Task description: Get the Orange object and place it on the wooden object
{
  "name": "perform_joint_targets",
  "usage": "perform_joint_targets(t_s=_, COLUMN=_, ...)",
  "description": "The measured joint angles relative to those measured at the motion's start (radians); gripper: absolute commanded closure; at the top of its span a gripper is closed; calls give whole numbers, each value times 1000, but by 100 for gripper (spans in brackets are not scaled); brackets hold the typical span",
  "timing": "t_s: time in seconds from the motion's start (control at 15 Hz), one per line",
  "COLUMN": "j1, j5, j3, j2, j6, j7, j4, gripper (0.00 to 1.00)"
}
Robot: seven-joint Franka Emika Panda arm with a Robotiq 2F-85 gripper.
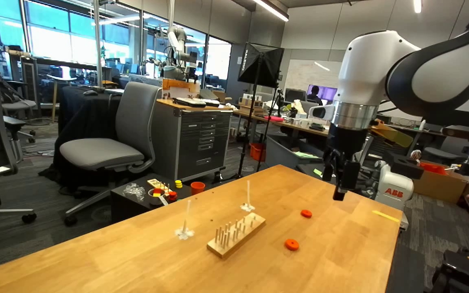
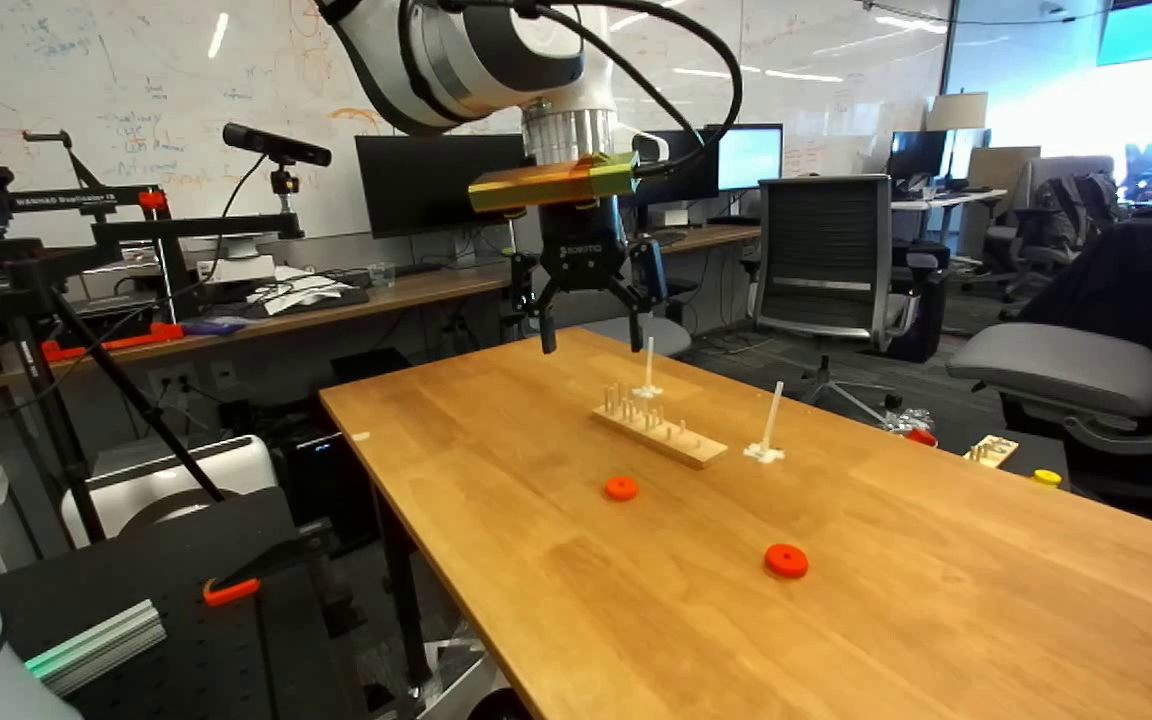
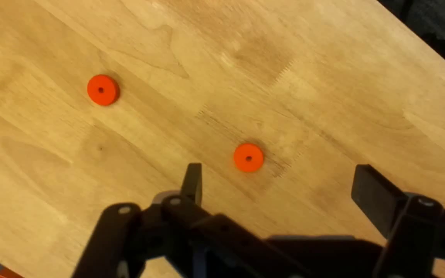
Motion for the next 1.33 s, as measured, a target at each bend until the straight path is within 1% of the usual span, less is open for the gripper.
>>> perform_joint_targets(t_s=0.27, j1=-2, j5=0, j3=-1, j2=3, j6=0, j7=0, j4=-1, gripper=0)
perform_joint_targets(t_s=0.47, j1=-1, j5=49, j3=1, j2=33, j6=-8, j7=-5, j4=17, gripper=0)
perform_joint_targets(t_s=0.73, j1=-2, j5=89, j3=4, j2=125, j6=-9, j7=-4, j4=81, gripper=0)
perform_joint_targets(t_s=1.2, j1=-19, j5=91, j3=1, j2=294, j6=-11, j7=29, j4=231, gripper=0)
perform_joint_targets(t_s=1.33, j1=-23, j5=91, j3=-2, j2=339, j6=-32, j7=40, j4=270, gripper=0)
